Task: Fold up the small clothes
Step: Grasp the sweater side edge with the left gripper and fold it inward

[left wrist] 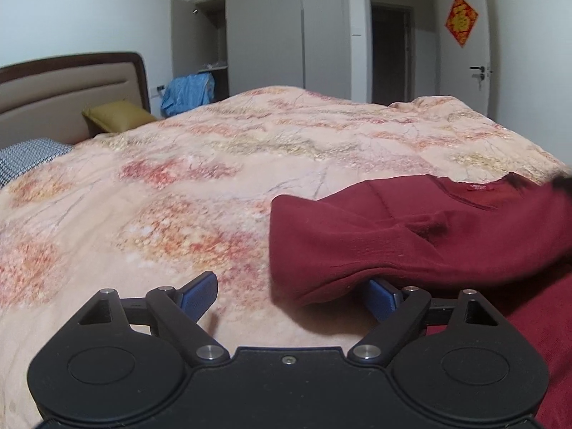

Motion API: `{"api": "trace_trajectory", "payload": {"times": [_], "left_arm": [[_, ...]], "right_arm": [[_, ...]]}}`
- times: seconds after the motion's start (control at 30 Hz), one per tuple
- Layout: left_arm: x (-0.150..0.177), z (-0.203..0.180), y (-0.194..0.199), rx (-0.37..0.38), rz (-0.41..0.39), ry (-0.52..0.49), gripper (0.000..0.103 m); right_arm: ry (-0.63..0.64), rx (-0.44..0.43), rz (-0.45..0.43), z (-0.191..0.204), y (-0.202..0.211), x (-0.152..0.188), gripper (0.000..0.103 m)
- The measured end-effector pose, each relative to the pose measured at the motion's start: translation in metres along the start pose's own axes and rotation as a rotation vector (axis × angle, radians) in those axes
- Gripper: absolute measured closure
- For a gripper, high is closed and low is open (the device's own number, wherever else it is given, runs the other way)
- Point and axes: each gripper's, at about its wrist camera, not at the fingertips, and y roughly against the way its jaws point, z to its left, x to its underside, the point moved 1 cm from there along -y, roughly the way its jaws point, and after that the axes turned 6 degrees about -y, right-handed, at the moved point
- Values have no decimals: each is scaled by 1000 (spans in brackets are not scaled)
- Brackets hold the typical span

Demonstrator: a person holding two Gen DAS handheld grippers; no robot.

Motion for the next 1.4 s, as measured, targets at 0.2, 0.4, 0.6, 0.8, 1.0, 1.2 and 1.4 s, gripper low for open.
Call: {"api": "trace_trajectory", "payload": {"times": [0.2,0.4,0.6,0.8,1.0,1.2,1.4], "left_arm": [[-10,-11,-11,15,-8,-24,37],[-19,-11,-14,8,-17,-9,85],[-19,-2,-10,3,-18,49,92],[4,19,-24,36,88,235,93],[5,18,-22,41,90,252,93],[8,21,-8,49,96,242,83],[13,23,25,75,76,237,34]], "right_arm": [[32,29,-149,0,27,-42,100],[21,38,-120,-7,26,-40,100],[26,39,-65,-11,20,-17,100],[125,106,52,-6,-1,31,100],[118,123,85,-14,-5,56,100],[130,149,74,-12,10,56,55],[133,128,66,-14,57,70,11]]}}
